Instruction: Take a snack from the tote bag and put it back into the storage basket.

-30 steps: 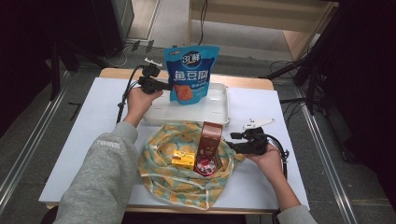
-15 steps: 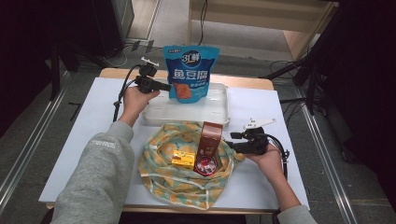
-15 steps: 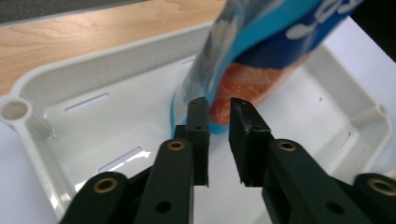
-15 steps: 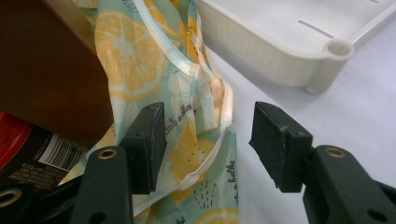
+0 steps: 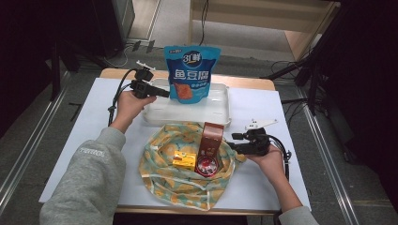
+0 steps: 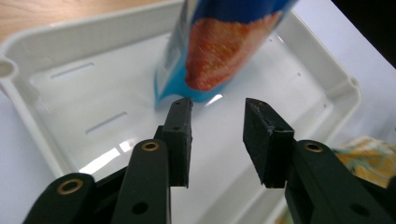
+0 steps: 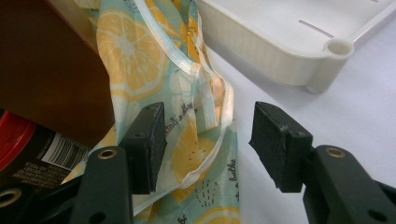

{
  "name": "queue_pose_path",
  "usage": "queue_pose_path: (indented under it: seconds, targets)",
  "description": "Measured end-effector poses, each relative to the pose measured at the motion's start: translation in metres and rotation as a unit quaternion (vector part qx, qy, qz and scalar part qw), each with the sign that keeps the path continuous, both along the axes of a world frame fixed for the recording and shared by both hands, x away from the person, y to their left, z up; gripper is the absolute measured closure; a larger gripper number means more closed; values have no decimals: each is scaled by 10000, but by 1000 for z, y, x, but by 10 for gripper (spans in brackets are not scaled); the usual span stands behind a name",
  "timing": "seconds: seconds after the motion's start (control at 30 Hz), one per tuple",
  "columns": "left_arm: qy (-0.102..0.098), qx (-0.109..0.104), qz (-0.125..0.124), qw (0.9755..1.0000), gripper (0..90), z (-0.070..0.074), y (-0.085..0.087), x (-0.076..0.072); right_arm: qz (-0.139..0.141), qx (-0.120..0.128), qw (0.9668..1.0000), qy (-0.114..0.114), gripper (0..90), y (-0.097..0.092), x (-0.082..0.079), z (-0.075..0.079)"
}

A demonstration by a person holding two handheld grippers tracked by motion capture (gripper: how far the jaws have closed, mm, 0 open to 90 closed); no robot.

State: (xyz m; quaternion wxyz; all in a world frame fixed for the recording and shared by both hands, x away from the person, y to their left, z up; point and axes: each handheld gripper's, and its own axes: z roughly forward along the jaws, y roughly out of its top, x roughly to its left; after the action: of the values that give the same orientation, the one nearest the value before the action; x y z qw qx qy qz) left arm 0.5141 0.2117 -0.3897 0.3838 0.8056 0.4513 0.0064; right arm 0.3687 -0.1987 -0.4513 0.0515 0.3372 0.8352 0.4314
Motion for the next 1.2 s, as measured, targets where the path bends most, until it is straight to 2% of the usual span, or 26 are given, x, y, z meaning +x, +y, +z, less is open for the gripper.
queue_pose_path:
  seconds: [0.2,0.37,0.53,0.63,0.73,0.93,1.2]
  targets:
    - [-34,-38,-100,9999,570,4,3,-15,-8,4,10000,24,453,0,-1,0]
    - [-99,131,-199,9997,533,6,7,-28,-7,10,10000,23,453,0,-1,1]
    - [-139,87,-286,9995,521,6,10,-41,10,22,10000,16,452,0,-2,1]
    - [-220,214,-324,9990,513,6,12,-51,28,25,10000,-5,452,1,-4,2]
    - [-158,130,-352,9992,503,4,13,-59,19,42,10000,-6,452,1,-4,3]
    - [-169,167,-433,9988,493,0,13,-72,13,59,10000,7,451,1,-5,5]
    - [-166,19,-470,9988,486,-4,18,-87,33,32,10000,-20,447,1,-7,7]
